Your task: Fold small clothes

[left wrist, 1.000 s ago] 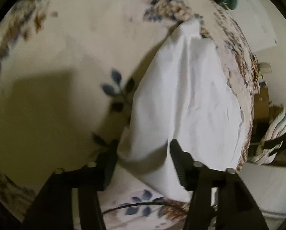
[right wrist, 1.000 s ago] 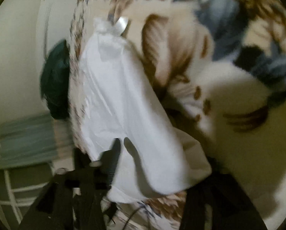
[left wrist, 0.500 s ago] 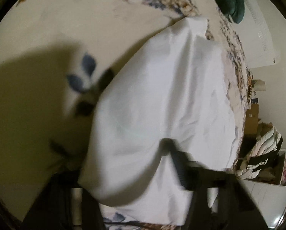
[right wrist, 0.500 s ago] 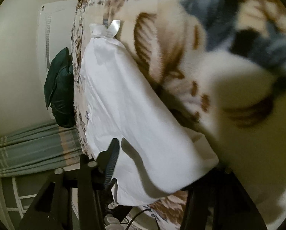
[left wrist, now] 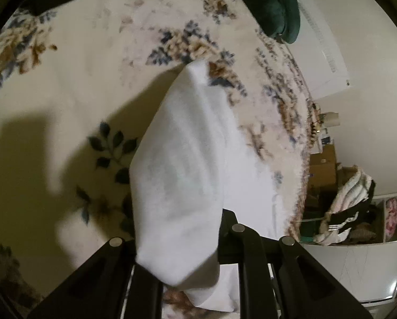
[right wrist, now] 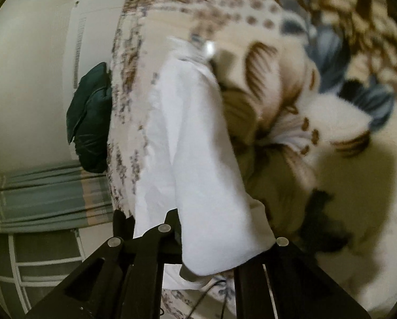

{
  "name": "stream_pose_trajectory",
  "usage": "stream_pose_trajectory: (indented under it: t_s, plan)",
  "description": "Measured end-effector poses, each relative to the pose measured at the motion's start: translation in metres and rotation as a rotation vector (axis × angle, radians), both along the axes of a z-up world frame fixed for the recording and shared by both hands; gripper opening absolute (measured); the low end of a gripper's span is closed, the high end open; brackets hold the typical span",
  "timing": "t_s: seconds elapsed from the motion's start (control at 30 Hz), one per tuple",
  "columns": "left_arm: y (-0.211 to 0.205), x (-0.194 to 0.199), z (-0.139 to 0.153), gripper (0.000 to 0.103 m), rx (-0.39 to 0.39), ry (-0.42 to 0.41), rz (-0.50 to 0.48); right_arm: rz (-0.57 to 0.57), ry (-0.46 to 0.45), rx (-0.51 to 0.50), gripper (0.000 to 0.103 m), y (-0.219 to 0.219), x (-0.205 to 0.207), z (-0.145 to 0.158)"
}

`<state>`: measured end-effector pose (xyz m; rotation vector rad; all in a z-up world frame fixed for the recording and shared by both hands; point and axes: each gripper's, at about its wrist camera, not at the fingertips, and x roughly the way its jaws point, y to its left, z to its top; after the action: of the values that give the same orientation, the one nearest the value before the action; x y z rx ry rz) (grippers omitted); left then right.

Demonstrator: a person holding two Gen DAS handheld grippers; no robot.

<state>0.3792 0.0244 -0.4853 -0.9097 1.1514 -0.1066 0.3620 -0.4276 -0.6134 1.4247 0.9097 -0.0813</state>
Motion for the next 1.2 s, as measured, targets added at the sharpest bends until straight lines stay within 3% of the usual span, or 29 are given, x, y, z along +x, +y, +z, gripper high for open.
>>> stream_pose_trajectory:
  t_s: [0.17,0.37,0.47,0.57,0.73,0.87,0.97,1.0,1.03,1.07,1.1,1.17,1.2]
  plan:
    - [0.009,-0.025,0.053,0.010,-0.028,0.017,0.003,0.021,-0.026,0.002,0.010,0.001,-0.016,0.063]
    - [0.034,-0.075,0.120,0.010,-0.038,0.114,-0.008,0.084,0.007,-0.003,0.010,0.010,-0.058,0.149]
    - [0.044,-0.099,0.133,0.010,-0.033,0.197,-0.032,0.105,0.070,0.014,0.010,0.019,-0.089,0.178]
    - [0.046,-0.110,0.124,0.010,-0.029,0.282,-0.046,0.102,0.147,0.037,0.010,0.025,-0.118,0.187]
    - [0.033,-0.082,0.086,0.010,-0.017,0.304,-0.067,0.065,0.205,0.073,0.010,0.022,-0.112,0.154]
    - [0.000,-0.007,0.037,0.012,0.035,0.238,-0.146,0.044,0.198,0.014,0.010,0.006,-0.054,0.112]
    - [-0.018,0.048,-0.003,0.015,0.063,0.254,-0.196,0.043,0.206,0.012,0.015,-0.009,0.011,0.063]
    - [-0.020,0.058,-0.011,0.021,0.056,0.269,-0.205,0.042,0.202,0.023,0.025,-0.013,0.029,0.046]
    - [-0.024,0.070,-0.019,0.028,0.044,0.271,-0.226,0.046,0.196,0.037,0.054,-0.016,0.043,0.034]
    - [-0.029,0.080,-0.022,0.030,0.070,0.255,-0.241,0.035,0.188,0.050,0.068,-0.018,0.051,0.026]
    - [-0.031,0.083,-0.021,0.038,0.088,0.236,-0.255,0.015,0.166,0.062,0.082,-0.021,0.058,0.020]
    - [-0.035,0.085,-0.016,0.059,0.108,0.208,-0.289,0.026,0.146,0.053,0.084,-0.023,0.065,0.019]
    - [-0.034,0.083,-0.012,0.075,0.120,0.189,-0.299,0.039,0.138,0.040,0.084,-0.022,0.065,0.022]
